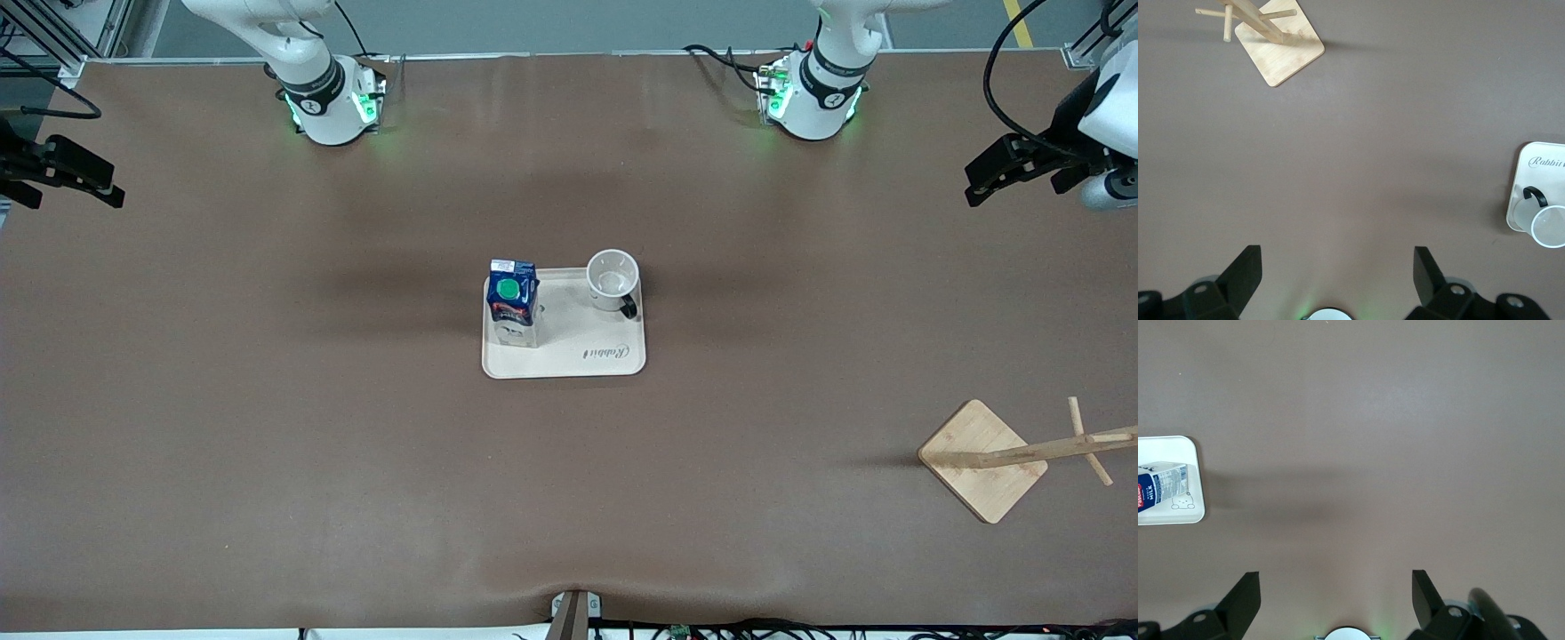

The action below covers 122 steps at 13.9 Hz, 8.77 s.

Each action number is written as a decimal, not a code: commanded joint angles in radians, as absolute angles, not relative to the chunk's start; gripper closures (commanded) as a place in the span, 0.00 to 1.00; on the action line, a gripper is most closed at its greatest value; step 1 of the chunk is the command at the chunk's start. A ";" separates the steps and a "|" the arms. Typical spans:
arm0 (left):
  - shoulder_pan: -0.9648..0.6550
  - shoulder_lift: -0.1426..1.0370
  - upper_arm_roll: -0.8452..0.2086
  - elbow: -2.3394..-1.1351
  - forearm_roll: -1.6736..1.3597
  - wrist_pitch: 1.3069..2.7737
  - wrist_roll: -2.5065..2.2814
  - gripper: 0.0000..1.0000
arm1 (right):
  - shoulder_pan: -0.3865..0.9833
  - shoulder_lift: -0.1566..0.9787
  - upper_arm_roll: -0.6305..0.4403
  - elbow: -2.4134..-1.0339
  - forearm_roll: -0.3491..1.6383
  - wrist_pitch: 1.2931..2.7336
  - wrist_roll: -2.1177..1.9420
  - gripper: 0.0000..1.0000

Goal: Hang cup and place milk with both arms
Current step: 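Move the left gripper over the white mug on the tray, then lower the left gripper and grasp the white mug by its rim, then carry the mug toward the wooden stand while the right gripper grasps the milk, then hang the mug on the stand while the right gripper carries the milk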

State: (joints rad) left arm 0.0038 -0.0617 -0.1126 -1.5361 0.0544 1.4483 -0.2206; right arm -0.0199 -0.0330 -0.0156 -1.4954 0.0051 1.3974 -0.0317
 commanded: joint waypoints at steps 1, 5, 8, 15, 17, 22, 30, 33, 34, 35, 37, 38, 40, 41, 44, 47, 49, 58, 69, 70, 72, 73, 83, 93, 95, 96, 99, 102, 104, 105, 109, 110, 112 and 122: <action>0.005 -0.063 -0.121 -1.517 0.072 1.428 -0.213 0.00 | -0.044 -0.052 0.003 -1.514 -0.011 1.399 -0.044 0.00; -0.006 -0.057 -0.123 -1.506 0.074 1.428 -0.215 0.00 | -0.044 -0.052 0.003 -1.516 -0.011 1.399 -0.043 0.00; -0.008 -0.038 -0.167 -1.512 0.071 1.427 -0.225 0.00 | -0.044 -0.051 0.003 -1.514 -0.011 1.397 -0.040 0.00; -0.003 -0.067 -0.313 -1.738 0.064 1.550 -0.382 0.00 | -0.049 -0.048 0.003 -1.508 -0.014 1.397 -0.037 0.00; -0.003 -0.071 -0.372 -1.833 0.063 1.659 -0.438 0.00 | -0.052 -0.045 0.003 -1.503 -0.006 1.397 -0.040 0.00; -0.006 0.012 -0.645 -1.992 0.061 1.905 -0.890 0.00 | -0.060 -0.032 0.003 -1.490 -0.012 1.397 -0.043 0.00; -0.138 0.291 -0.727 -2.068 0.210 2.219 -1.420 0.11 | -0.057 -0.031 0.003 -1.491 -0.012 1.396 -0.037 0.00; -0.140 0.383 -0.727 -2.059 0.323 2.302 -1.572 0.15 | -0.066 -0.009 0.003 -1.491 -0.014 1.397 -0.040 0.00; -0.140 0.411 -0.726 -2.059 0.353 2.331 -1.616 0.17 | -0.069 -0.009 0.003 -1.491 -0.014 1.397 -0.046 0.00; -0.138 0.438 -0.724 -2.057 0.400 2.356 -1.667 0.19 | -0.069 -0.008 0.003 -1.491 -0.012 1.397 -0.045 0.00; -0.138 0.488 -0.723 -2.054 0.500 2.362 -1.751 0.25 | -0.072 -0.008 0.003 -1.491 -0.012 1.397 -0.040 0.00; -0.135 0.509 -0.721 -2.049 0.532 2.362 -1.785 0.32 | -0.071 0.001 0.003 -1.491 -0.014 1.397 -0.041 0.00; -0.135 0.549 -0.721 -2.020 0.549 2.361 -1.830 0.75 | -0.068 0.006 0.003 -1.491 -0.017 1.397 -0.044 0.00; -0.137 0.567 -0.721 -2.004 0.549 2.361 -1.838 0.99 | -0.067 0.011 0.003 -1.496 -0.012 1.397 -0.040 0.00; -0.127 0.569 -0.719 -1.983 0.552 2.353 -1.822 1.00 | -0.074 0.097 0.002 -1.480 -0.012 1.376 -0.052 0.00; -0.092 0.540 -0.718 -1.947 0.572 2.332 -1.792 1.00 | -0.071 0.107 0.005 -1.473 -0.006 1.330 -0.051 0.00; -0.057 0.503 -0.721 -1.895 0.572 2.259 -1.719 1.00 | -0.061 0.112 0.008 -1.480 0.065 1.328 -0.031 0.00; 0.190 0.427 -0.726 -1.638 0.566 1.993 -1.078 1.00 | 0.294 0.198 0.009 -1.494 0.184 1.509 0.379 0.00; 0.601 0.307 -0.729 -1.608 0.419 1.944 -0.165 1.00 | 0.604 0.434 0.008 -1.493 0.180 1.810 0.525 0.00; 0.636 0.307 -0.729 -1.591 0.378 1.944 -0.094 1.00 | 0.607 0.445 0.008 -1.494 0.176 1.822 0.529 0.00; 0.692 0.305 -0.727 -1.574 0.310 1.944 -0.032 1.00 | 0.614 0.463 0.008 -1.494 0.175 1.845 0.552 0.00; 0.718 0.307 -0.727 -1.565 0.287 1.944 -0.031 1.00 | 0.621 0.468 0.008 -1.496 0.175 1.859 0.564 0.00; 0.821 0.344 -0.718 -1.525 0.049 2.069 -0.061 1.00 | 0.666 0.528 0.006 -1.529 0.170 1.890 0.647 0.00; 0.881 0.399 -0.716 -1.543 -0.015 2.083 -0.064 1.00 | 0.540 0.489 0.006 -1.324 0.253 1.572 0.638 1.00; 0.882 0.399 -0.713 -1.554 -0.015 2.083 -0.067 1.00 | 0.455 0.456 0.005 -1.284 0.271 1.471 0.621 1.00; 0.888 0.400 -0.712 -1.557 -0.014 2.083 -0.067 1.00 | 0.392 0.430 0.008 -1.288 0.270 1.454 0.562 1.00; 0.888 0.406 -0.710 -1.569 -0.002 2.082 -0.060 0.82 | 0.238 0.404 0.002 -1.324 0.242 1.362 0.396 1.00; 0.888 0.402 -0.710 -1.571 0.000 2.069 -0.067 0.00 | 0.112 0.385 0.002 -1.409 0.129 1.370 0.194 1.00; 0.888 0.384 -0.713 -1.580 0.000 2.059 -0.069 0.00 | 0.016 0.382 0.003 -1.483 0.126 1.397 0.120 1.00; 0.887 0.368 -0.718 -1.580 0.000 2.043 -0.074 0.00 | -0.018 0.362 0.002 -1.544 0.118 1.440 0.057 1.00; 0.871 0.292 -0.759 -1.577 0.015 1.970 -0.135 0.00 | -0.161 0.302 0.002 -1.733 0.100 1.575 -0.155 1.00; 0.871 0.275 -0.782 -1.577 0.050 1.950 -0.153 0.00 | -0.181 0.295 0.002 -1.750 0.081 1.575 -0.175 1.00; 0.871 0.244 -0.846 -1.571 0.125 1.884 -0.210 0.00 | -0.201 0.282 0.002 -1.776 0.048 1.575 -0.233 1.00; 0.874 0.153 -0.960 -1.451 0.140 1.547 -0.247 0.00 | -0.216 0.264 0.003 -1.921 0.044 1.695 -0.250 0.95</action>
